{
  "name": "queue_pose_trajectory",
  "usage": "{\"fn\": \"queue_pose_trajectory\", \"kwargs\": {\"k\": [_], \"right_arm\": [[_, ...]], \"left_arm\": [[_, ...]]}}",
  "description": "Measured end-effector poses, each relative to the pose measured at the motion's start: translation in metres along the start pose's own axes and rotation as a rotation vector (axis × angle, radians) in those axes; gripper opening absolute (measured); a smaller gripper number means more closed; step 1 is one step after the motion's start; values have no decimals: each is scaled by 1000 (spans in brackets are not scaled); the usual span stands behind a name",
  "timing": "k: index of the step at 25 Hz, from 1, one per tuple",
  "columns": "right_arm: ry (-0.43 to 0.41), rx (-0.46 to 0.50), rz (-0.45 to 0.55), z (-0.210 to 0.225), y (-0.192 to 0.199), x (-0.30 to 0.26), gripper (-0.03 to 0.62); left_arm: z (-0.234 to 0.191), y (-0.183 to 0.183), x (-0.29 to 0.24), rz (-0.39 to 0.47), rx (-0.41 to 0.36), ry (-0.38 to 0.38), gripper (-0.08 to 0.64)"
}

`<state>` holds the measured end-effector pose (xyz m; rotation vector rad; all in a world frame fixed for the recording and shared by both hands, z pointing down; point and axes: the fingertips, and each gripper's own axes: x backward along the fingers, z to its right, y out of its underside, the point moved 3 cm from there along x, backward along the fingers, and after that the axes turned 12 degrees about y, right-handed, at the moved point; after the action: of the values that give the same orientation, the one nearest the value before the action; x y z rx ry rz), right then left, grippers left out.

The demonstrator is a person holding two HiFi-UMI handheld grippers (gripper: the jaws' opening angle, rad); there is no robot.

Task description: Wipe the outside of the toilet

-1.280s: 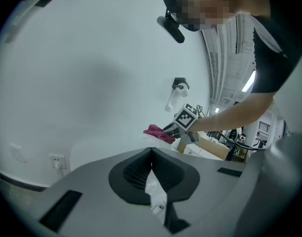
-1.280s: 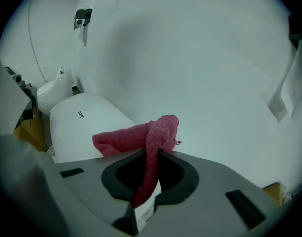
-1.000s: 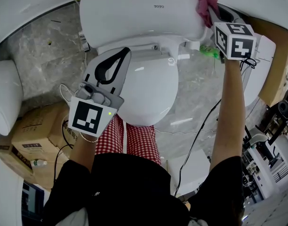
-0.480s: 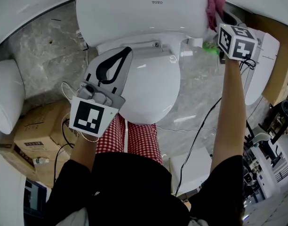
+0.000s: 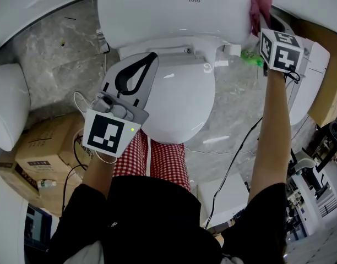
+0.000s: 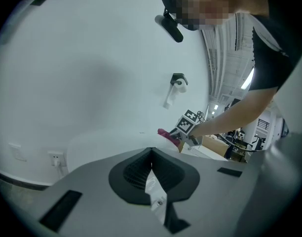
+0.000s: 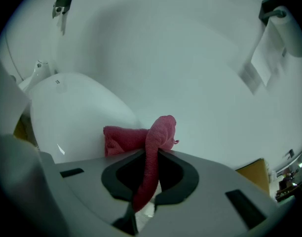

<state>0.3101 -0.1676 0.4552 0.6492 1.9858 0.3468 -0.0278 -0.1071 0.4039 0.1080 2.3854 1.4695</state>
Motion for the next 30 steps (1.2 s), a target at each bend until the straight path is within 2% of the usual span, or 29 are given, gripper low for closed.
{"fn": "queue_pose_trajectory", "kwargs": {"k": [7,11,15,21,25,30], "right_arm": [[103,-58,182,22,-46,45,54],[63,-130,330,11,-86,85,54],[-60,-161,464,-29,-131,122,55],[-393,-226,555,-134,-185,168,54],[-553,-184,540,-201,-198,183,54],[-676,-151,458,-261,-190,189,54]], "left_arm": [[-2,-3,10,17,-1,-1,9],[-1,-5,20,31,-4,-3,9],[-3,-4,35,53,4,-23,9],[-9,0,62,78,16,-62,9],[-15,1,73,81,6,-71,9],[-24,0,86,92,13,-92,9]]}}
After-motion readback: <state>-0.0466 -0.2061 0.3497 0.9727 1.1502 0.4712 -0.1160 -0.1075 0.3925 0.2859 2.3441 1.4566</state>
